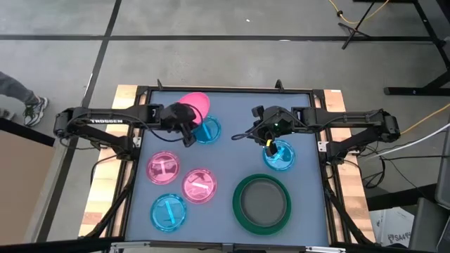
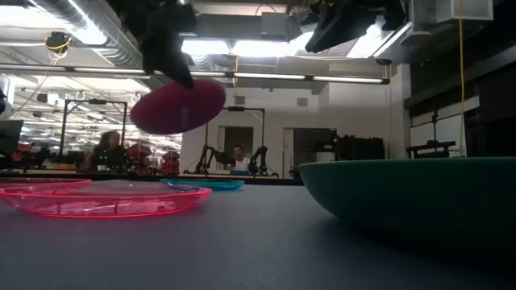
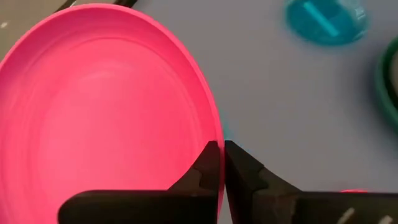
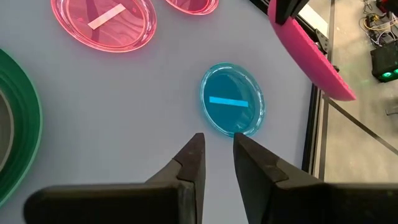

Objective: Stack plastic plates
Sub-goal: Stack the pink plate on top of the black plate

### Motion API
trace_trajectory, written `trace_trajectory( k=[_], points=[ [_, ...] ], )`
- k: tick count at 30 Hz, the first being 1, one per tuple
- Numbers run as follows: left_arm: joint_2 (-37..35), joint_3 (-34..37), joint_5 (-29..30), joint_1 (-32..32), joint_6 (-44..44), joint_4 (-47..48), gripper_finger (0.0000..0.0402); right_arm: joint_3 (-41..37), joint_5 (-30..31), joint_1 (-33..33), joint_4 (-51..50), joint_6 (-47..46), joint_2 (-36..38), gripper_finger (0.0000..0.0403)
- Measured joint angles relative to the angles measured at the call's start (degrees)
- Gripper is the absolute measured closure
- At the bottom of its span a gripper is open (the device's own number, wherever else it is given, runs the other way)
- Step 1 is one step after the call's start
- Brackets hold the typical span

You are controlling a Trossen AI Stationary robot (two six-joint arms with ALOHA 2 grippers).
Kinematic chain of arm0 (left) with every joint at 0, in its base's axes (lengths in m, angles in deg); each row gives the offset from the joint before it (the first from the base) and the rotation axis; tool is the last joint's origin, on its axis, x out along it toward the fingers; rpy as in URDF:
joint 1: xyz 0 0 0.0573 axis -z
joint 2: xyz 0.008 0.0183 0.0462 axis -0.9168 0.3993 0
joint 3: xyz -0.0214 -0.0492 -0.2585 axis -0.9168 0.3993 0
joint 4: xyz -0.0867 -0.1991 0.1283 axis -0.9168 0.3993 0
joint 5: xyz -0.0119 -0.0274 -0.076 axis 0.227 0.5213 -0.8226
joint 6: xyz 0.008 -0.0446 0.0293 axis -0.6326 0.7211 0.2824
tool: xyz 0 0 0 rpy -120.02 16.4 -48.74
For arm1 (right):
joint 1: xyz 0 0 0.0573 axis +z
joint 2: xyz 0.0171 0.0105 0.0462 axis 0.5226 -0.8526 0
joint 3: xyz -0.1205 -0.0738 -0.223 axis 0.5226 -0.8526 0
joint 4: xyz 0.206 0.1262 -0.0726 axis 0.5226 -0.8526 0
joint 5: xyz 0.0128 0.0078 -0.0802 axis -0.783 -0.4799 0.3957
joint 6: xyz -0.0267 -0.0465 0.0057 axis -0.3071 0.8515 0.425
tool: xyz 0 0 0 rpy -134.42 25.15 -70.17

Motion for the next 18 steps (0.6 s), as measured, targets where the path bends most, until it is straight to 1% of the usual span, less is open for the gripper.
trace_trajectory(
  k=[7, 12, 16, 18],
  points=[
    [0.00, -3.30, 0.00, 4.60, 0.00, -0.07, 0.0401, 0.07, -0.01, 0.00, -0.25, 0.00, 0.13, 0.0329],
    [0.16, -3.47, 0.03, 7.31, 0.00, -1.16, 0.0401, 1.54, 0.00, 0.00, -2.05, 0.00, 0.15, 0.0329],
    [1.60, -3.49, 0.21, 9.51, 0.07, -1.50, 0.0401, 3.08, 0.00, 0.00, -4.54, 0.00, 0.15, 0.0329],
    [2.65, -3.49, 0.69, 10.60, 0.04, -3.33, 0.0401, 3.63, 0.00, -0.02, -5.53, 0.00, 0.22, 0.0329]
  ],
)
